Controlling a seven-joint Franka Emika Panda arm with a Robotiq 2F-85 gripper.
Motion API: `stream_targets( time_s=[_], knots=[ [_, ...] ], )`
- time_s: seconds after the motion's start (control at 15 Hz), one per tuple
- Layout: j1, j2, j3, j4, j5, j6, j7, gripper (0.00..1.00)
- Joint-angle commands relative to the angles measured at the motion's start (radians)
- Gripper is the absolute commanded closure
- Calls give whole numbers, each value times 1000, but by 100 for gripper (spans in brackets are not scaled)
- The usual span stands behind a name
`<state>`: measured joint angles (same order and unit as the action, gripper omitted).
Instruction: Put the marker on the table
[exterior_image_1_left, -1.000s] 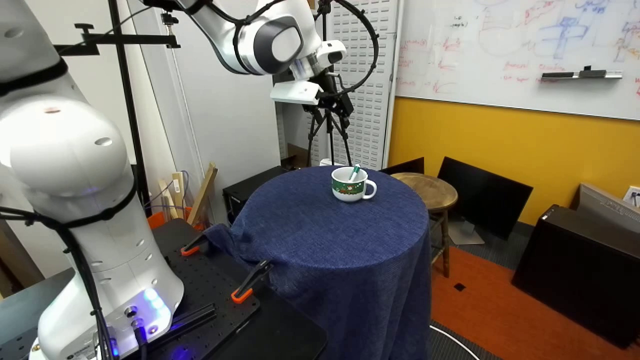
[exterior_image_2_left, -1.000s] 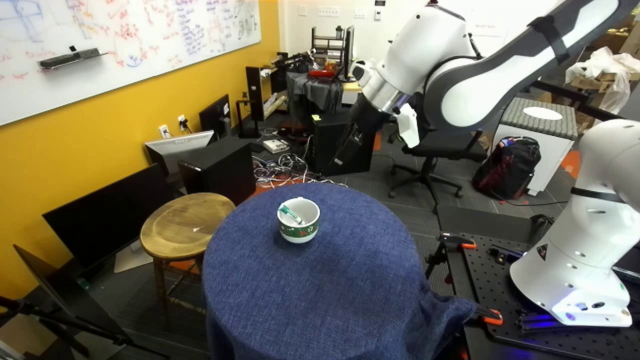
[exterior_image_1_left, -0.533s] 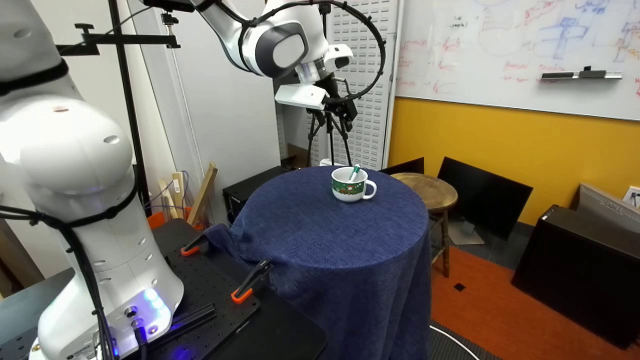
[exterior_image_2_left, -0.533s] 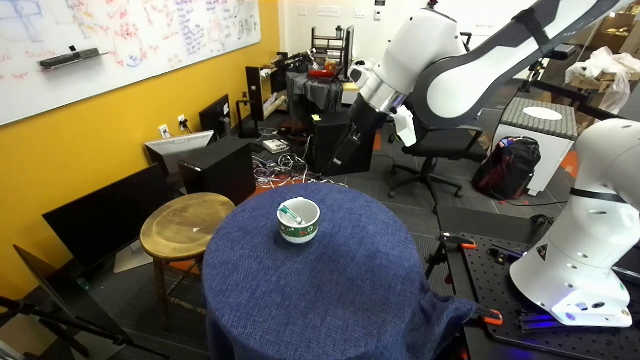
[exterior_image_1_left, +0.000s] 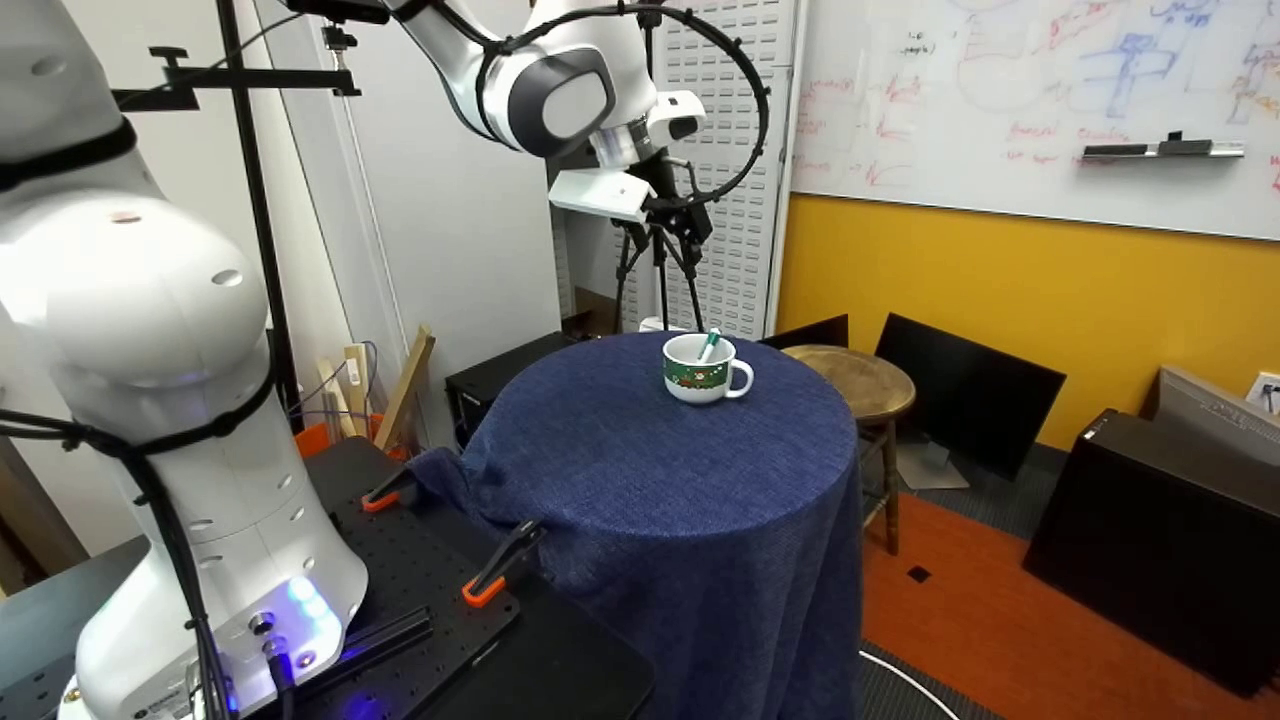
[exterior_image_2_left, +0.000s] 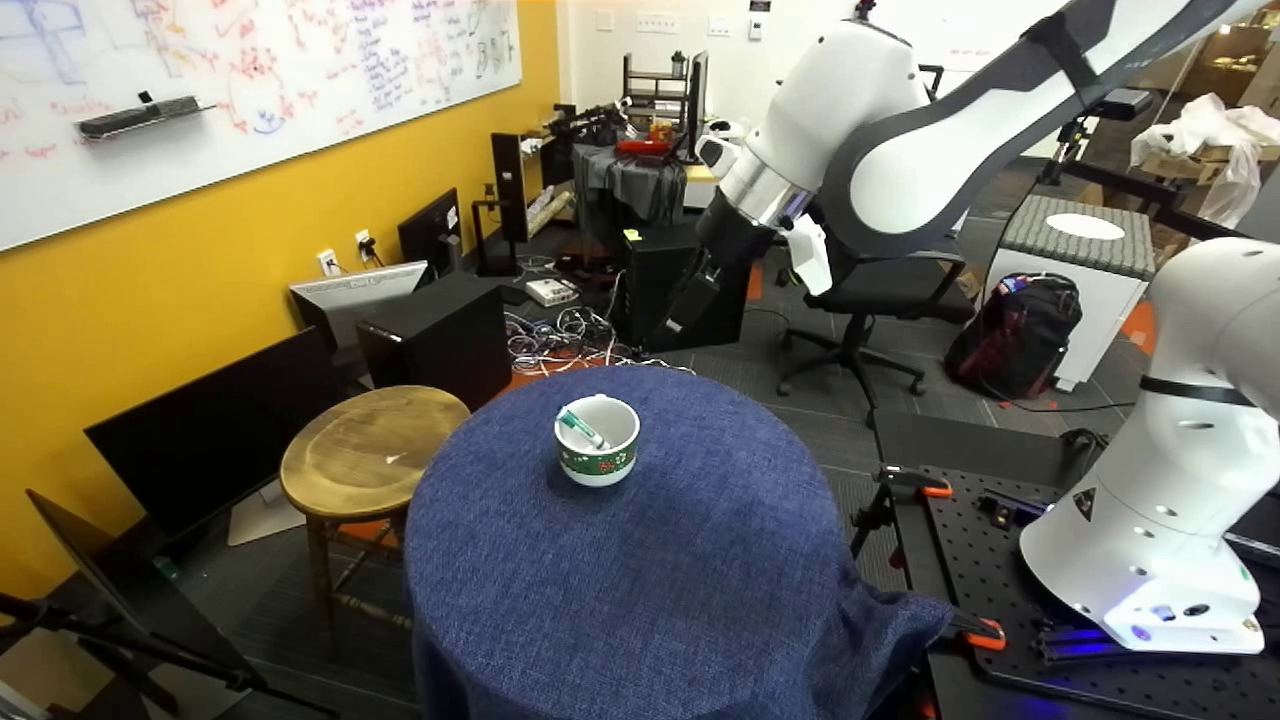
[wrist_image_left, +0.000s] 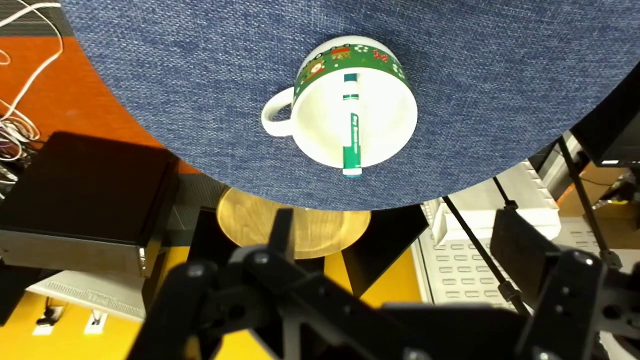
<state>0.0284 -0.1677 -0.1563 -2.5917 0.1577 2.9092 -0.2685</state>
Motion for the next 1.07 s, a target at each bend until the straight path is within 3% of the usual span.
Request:
stream_targets(
  time_s=[0.0,0.2,0.53,1.0],
  knots=[
    [72,72,-43,44,152,27,-111,0],
    [71,129,-43,75,211,16,-145,0],
    [34,232,-38,135,149,-28,-125,0],
    [19,363,-24,218,152,-27,-188,0]
  ],
)
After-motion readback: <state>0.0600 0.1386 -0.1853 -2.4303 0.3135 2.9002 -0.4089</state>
